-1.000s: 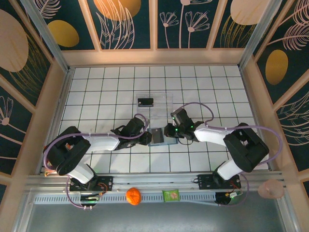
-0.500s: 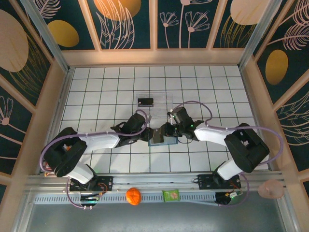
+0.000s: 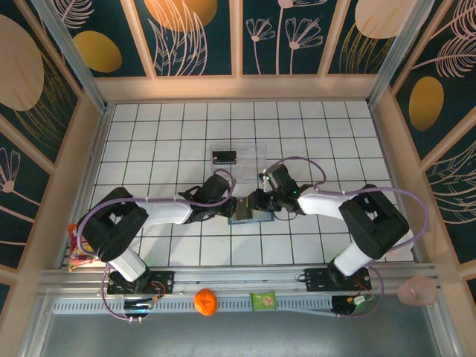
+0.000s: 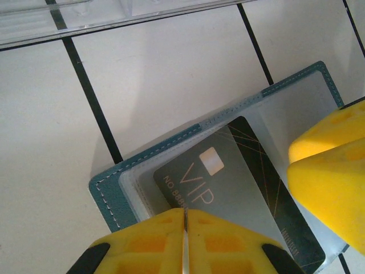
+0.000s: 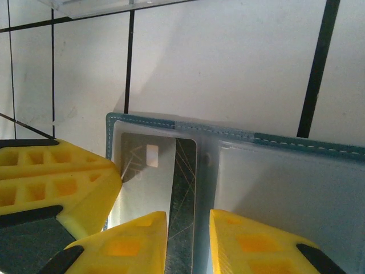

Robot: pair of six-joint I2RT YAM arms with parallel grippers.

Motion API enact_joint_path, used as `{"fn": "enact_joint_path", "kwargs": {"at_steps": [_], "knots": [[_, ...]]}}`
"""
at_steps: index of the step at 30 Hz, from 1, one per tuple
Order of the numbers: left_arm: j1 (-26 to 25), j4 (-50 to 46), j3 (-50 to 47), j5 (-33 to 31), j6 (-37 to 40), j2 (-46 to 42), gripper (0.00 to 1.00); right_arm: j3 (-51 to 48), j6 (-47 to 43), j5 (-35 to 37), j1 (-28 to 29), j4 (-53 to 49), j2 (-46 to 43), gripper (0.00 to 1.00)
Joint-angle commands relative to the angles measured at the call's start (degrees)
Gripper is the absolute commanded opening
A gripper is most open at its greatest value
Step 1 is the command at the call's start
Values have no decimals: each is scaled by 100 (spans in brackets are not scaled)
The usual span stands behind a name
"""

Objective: Take the credit cards out of the card holder

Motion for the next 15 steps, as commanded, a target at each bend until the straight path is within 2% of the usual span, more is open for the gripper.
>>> {"fn": "enact_joint_path", "kwargs": {"at_steps": [1, 15], "knots": [[-27, -120, -6, -129, 73, 72, 10, 168, -12, -124, -50, 100, 137, 27], [-26, 146, -178, 84, -46, 97, 6, 83, 291, -585, -70, 501, 396, 26]]}}
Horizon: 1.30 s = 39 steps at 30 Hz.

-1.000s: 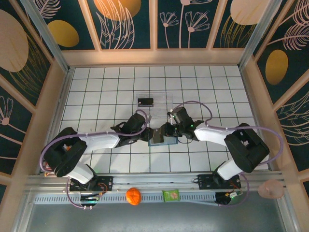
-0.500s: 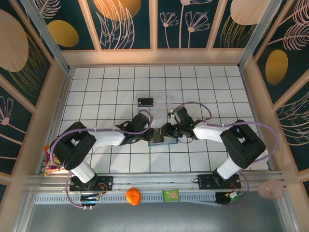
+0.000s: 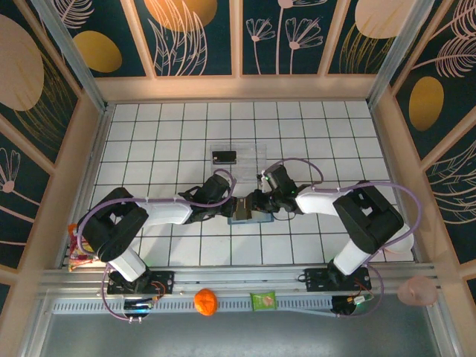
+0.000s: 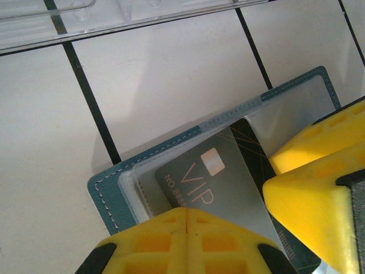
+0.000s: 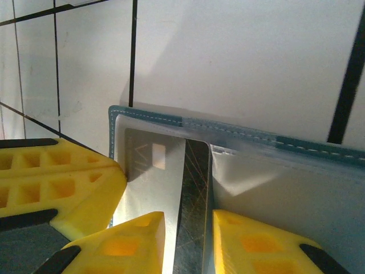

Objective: Take the credit cards out of the card holder

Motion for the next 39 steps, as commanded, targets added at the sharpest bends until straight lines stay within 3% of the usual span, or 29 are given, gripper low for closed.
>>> {"fn": "enact_joint_path", "kwargs": {"at_steps": [1, 9, 22, 31, 39], "knots": [[-28, 47, -157, 102, -53, 95, 6, 66, 169, -205, -34, 189, 115, 24], [-29, 22, -206, 62, -61, -8, 7, -143, 263, 50, -64, 230, -54, 0], [-32, 48, -260, 25, -46, -28, 6, -708, 231, 722, -223, -69, -735, 0], [-29, 39, -233, -36, -9, -96, 6, -781, -268, 1251, -237, -314, -1359, 0], [-26, 57, -171, -15, 23, -154, 8, -864, -565, 1026, -280, -125, -1861, 0]]}}
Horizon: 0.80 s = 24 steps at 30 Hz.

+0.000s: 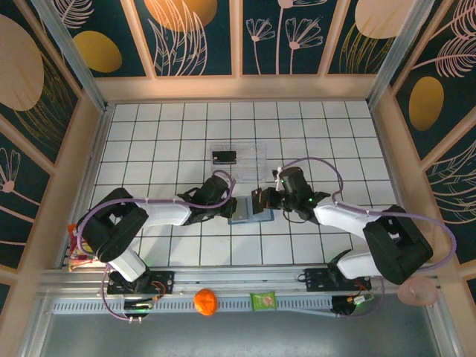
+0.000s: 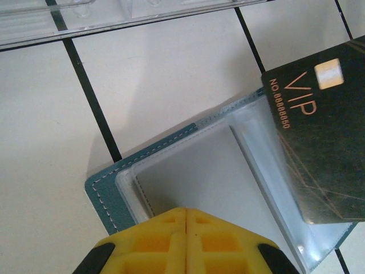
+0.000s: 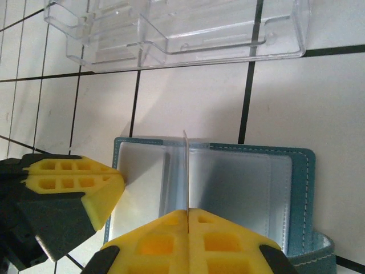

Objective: Take the credit cards out of the card holder

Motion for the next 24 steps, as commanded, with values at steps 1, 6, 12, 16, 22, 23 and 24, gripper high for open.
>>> {"fn": "enact_joint_path", "kwargs": {"at_steps": [1, 6, 12, 16, 22, 23, 24], "knots": [[-28, -112, -38, -48, 40, -147, 9, -121, -323, -7, -47, 5, -248, 0], [-25, -102, -31, -66, 117, -406, 13, -184, -555, -273, -57, 192, -545, 0], [-31, -54, -73, -93, 174, -817, 19, -193, -717, -534, -69, 309, -757, 0], [-26, 39, -180, -125, 184, -1152, 24, -193, -759, -611, -83, 336, -826, 0], [23, 38, -298, -162, 184, -1587, 32, -79, -915, -723, -85, 235, -842, 0], [42, 36, -318, -147, 158, -1648, 34, -50, -966, -719, -84, 192, -854, 0], [80, 19, -334, -122, 132, -1718, 36, -4, -1029, -683, -85, 110, -855, 0]]}}
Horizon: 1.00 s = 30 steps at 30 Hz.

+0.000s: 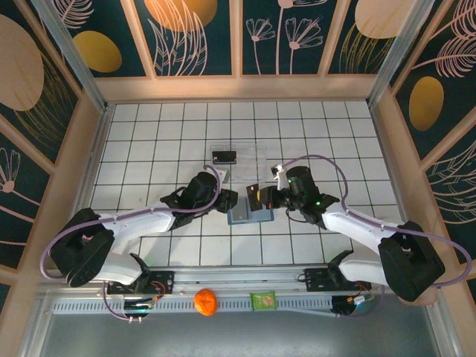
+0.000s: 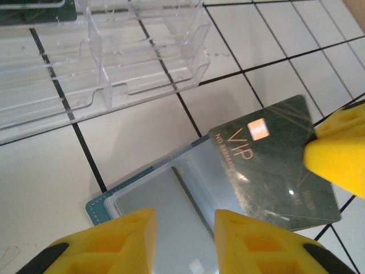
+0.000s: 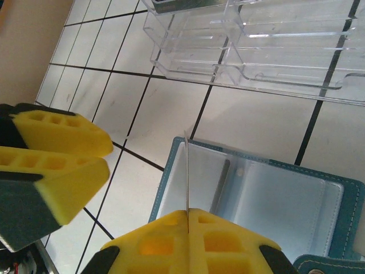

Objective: Take the credit cards out of the card holder

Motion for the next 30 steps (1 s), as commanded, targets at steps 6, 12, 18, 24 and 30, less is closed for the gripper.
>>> {"fn": "enact_joint_path", "kwargs": {"at_steps": [6, 12, 18, 24, 30], "knots": [[488, -90, -232, 119, -288, -687, 52, 606, -813, 87, -40, -644, -64, 0], [780, -641, -223, -163, -506, -1307, 82, 1249, -1453, 478, -11, -987, 27, 0], [917, -1418, 11, -746, -552, -1938, 99, 2298, -2295, 572, 0, -1478, 645, 0], [1240, -1577, -60, -493, -648, -2126, 99, 3499, -3371, 495, 3, -2137, 1490, 0], [1478, -1622, -199, -258, -717, -2280, 99, 4730, -4644, 192, 83, -3111, 2275, 0]]}}
